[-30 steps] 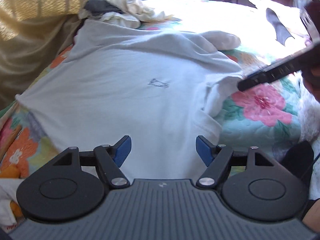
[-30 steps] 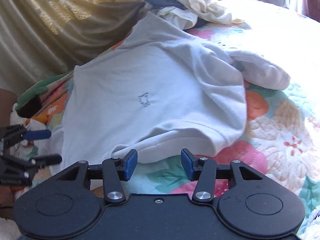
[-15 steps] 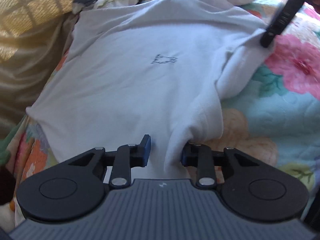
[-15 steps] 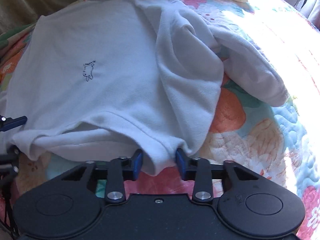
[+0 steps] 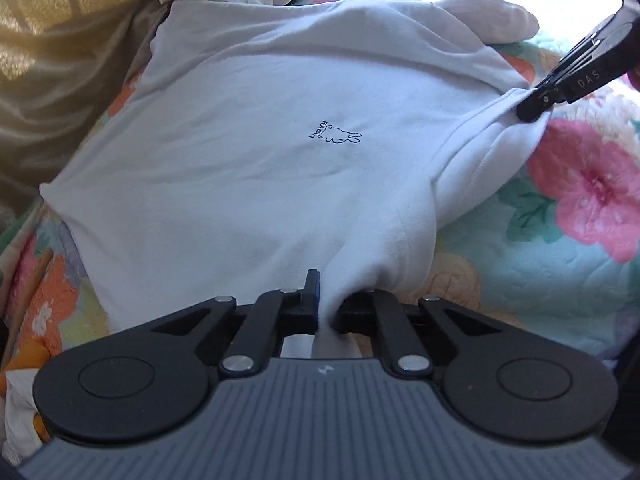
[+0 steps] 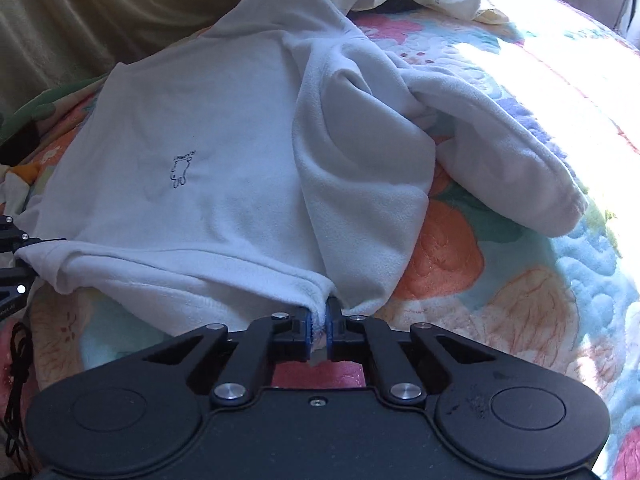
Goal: Fold clothes
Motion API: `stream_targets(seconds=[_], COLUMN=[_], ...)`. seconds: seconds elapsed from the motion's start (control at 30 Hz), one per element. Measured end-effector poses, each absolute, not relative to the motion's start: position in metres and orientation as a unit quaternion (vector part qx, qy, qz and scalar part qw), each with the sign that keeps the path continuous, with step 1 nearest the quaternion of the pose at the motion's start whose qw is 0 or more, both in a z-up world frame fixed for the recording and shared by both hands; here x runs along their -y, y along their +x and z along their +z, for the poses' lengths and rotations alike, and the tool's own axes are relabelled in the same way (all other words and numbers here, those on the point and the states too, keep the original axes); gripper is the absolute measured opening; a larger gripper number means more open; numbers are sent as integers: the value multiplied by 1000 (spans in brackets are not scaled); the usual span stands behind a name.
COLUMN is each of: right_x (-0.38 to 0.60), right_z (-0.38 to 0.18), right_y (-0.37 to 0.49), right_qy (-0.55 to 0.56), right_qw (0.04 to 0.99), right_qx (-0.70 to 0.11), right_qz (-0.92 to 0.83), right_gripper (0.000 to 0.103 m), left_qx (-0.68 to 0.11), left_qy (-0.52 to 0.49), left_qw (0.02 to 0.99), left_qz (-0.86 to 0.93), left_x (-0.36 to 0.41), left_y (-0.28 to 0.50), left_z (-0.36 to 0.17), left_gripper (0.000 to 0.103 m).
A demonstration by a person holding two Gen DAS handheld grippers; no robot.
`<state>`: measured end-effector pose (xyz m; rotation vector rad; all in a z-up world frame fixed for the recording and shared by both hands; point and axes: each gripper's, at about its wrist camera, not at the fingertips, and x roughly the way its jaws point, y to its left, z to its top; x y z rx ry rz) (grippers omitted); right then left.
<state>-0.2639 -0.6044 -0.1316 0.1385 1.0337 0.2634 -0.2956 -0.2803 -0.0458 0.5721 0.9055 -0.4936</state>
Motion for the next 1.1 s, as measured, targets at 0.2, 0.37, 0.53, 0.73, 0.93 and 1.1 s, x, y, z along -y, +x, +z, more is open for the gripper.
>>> stream_targets(seconds=[0.2, 0.37, 0.53, 0.73, 0.93, 1.1], right_x=[605, 599, 596, 638, 663, 665], right_z=[-72, -95, -117, -78, -60, -63], right_y=[-285, -297, -299, -290, -280, -272], right_qy=[64, 14, -3, 71, 64, -78], right_qw=[832, 827, 824, 853, 895, 920], right_qx=[-488, -513, -519, -471, -424, -382], right_qz=[258, 230, 229, 213, 121, 26], right_gripper=[5, 5, 12, 36, 47, 51], left_qx=[-470, -526, -510, -434, -390, -385], left_qy=[268, 268, 273, 213, 194, 215], left_qw=[805, 766, 771, 821, 841, 847], left_qz=[-243, -255, -266, -304, -320, -298], left_x=[272, 283, 282, 279, 356, 437], left_y=[-303, -302, -304, -300, -281, -242], left_z=[-31, -72, -51, 23, 16, -21], left_gripper=[6, 8, 37, 65, 83, 83])
